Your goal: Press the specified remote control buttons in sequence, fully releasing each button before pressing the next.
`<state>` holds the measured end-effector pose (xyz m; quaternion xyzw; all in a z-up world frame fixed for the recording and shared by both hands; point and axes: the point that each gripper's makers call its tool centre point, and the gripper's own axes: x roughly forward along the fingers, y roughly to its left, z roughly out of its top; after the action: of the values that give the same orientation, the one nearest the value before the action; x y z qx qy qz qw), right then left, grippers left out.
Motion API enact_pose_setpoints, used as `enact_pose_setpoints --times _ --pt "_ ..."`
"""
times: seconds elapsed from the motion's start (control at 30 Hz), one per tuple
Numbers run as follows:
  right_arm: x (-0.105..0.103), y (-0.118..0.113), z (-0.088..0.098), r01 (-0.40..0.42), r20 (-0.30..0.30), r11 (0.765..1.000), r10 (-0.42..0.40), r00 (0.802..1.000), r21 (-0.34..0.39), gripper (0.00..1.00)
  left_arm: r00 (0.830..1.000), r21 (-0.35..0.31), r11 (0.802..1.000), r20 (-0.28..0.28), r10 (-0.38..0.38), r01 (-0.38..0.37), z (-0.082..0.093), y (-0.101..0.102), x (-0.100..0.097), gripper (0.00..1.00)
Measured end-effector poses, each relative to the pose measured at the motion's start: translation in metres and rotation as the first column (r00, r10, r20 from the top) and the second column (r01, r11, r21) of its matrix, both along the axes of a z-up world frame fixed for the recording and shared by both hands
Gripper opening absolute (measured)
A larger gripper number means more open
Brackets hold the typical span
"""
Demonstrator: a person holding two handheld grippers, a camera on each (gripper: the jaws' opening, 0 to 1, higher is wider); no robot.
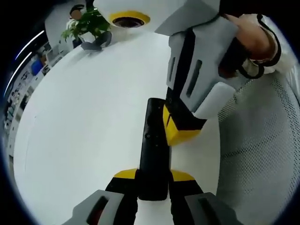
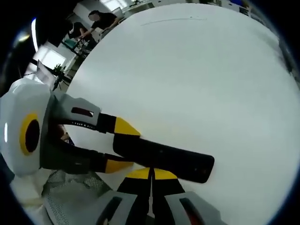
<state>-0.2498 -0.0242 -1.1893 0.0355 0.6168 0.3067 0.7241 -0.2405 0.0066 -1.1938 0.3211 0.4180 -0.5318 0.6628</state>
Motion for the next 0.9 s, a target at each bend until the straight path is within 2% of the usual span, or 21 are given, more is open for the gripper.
enact_pose_setpoints --times 0.2,0.57,0.7,0.9 --pt "0.002 0.001 0.0 0.017 0.004 1.0 -0.017 1.0 -0.007 0.0 1.0 -0.009 1.0 0.003 0.016 -0.016 0.0 0.0 0.0 0.23" --pt "0.022 0.013 0.009 0.032 0.092 0.998 -0.037 0.995 0.052 0.0 1.0 -0.007 1.0 0.001 0.013 -0.013 0.0 -0.001 0.0 0.23" --pt "0.019 0.016 0.004 0.016 0.075 0.999 -0.02 0.997 0.046 0.0 1.0 -0.008 1.0 0.001 0.014 -0.014 -0.001 0.0 -0.001 0.23" --pt "0.017 0.015 0.004 0.009 0.084 0.999 -0.011 0.996 0.034 0.0 1.0 -0.008 1.0 0.001 0.015 -0.015 -0.001 -0.001 -0.001 0.23"
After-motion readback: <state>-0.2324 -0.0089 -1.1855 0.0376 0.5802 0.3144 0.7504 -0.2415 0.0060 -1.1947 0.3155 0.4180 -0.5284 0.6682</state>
